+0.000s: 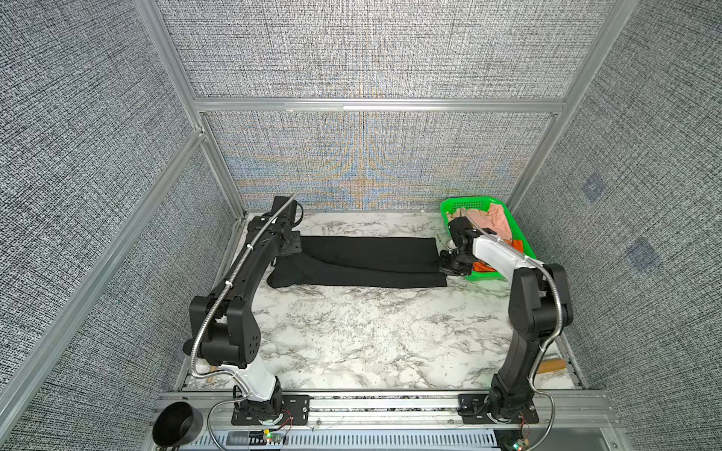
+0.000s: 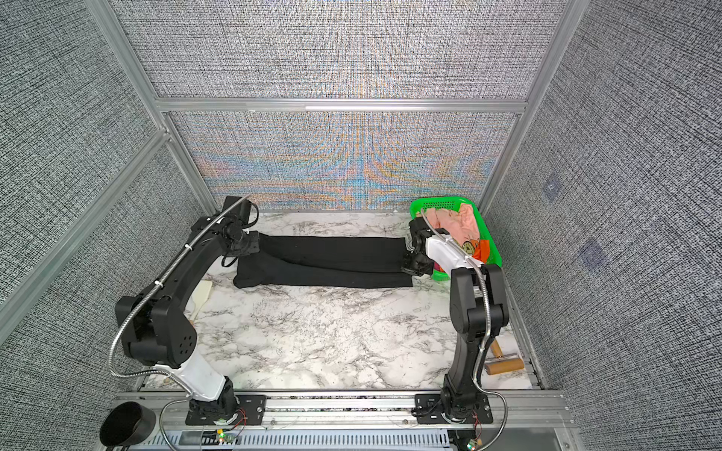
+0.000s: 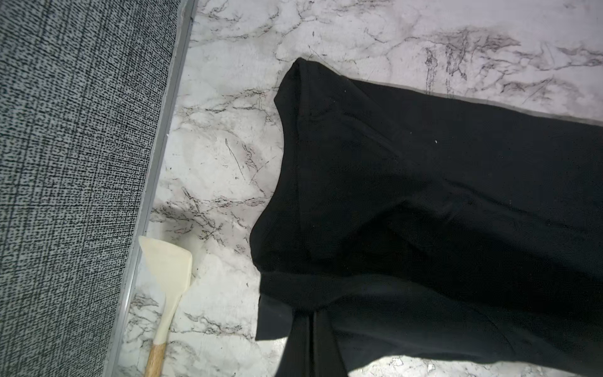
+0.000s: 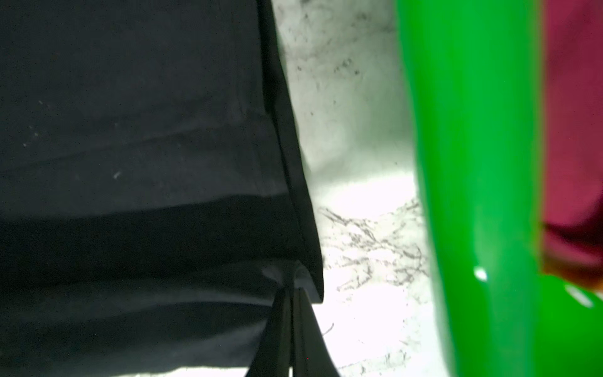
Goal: Fold and stack t-shirts
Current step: Fold the T-shirt at the top-center of the table.
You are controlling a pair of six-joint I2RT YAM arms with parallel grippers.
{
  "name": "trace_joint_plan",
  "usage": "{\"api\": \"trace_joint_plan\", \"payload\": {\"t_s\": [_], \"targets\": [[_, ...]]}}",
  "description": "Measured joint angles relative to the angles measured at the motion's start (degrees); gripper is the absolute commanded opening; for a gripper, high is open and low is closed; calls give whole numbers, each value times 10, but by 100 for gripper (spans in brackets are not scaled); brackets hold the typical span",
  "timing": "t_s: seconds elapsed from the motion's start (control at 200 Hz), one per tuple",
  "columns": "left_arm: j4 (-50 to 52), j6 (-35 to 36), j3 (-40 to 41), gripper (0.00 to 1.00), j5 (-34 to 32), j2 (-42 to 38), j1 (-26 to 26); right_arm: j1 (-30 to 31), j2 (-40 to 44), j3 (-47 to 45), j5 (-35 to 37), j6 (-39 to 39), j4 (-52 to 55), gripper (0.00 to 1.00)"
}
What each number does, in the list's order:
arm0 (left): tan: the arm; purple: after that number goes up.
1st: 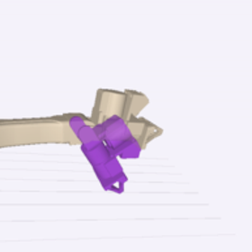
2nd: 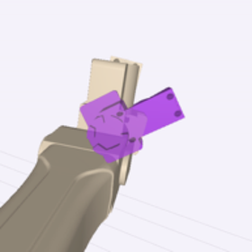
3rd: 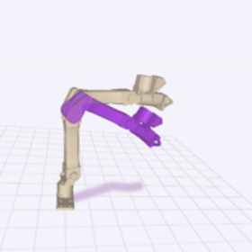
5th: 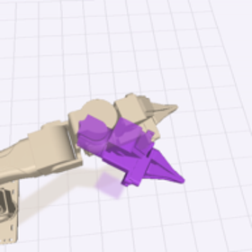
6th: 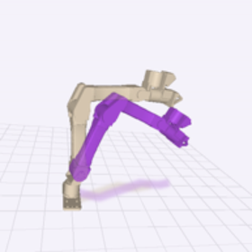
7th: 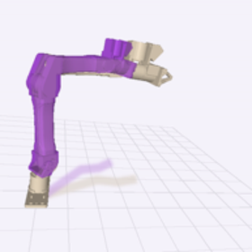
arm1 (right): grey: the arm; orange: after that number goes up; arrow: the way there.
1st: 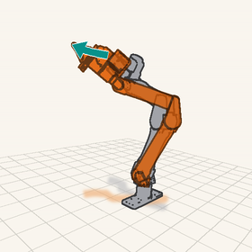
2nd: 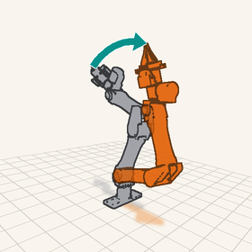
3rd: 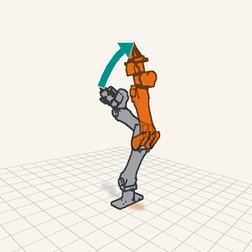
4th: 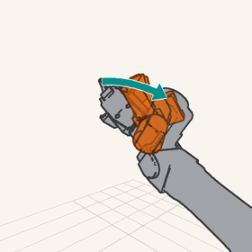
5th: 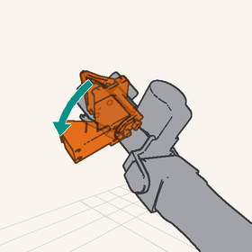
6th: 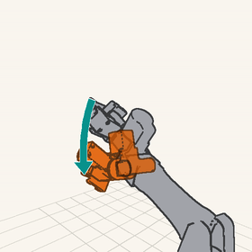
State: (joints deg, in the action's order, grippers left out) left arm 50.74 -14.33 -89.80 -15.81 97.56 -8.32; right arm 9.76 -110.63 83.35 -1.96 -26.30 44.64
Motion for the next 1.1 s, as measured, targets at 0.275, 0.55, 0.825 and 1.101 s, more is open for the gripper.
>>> {"api": "trace_joint_plan", "payload": {"t_s": [0.275,0.55,0.825,1.101], "targets": [[3,11,-26,0,0,42,3,-1,-40,43,-8,6,23,5],[5,17,-43,0,0,64,4,-3,-67,68,-13,7,43,6],[7,26,-76,0,0,103,6,-5,-82,92,-22,-6,57,13],[10,28,-122,0,0,134,7,-7,-84,97,-24,-34,56,12]]}}
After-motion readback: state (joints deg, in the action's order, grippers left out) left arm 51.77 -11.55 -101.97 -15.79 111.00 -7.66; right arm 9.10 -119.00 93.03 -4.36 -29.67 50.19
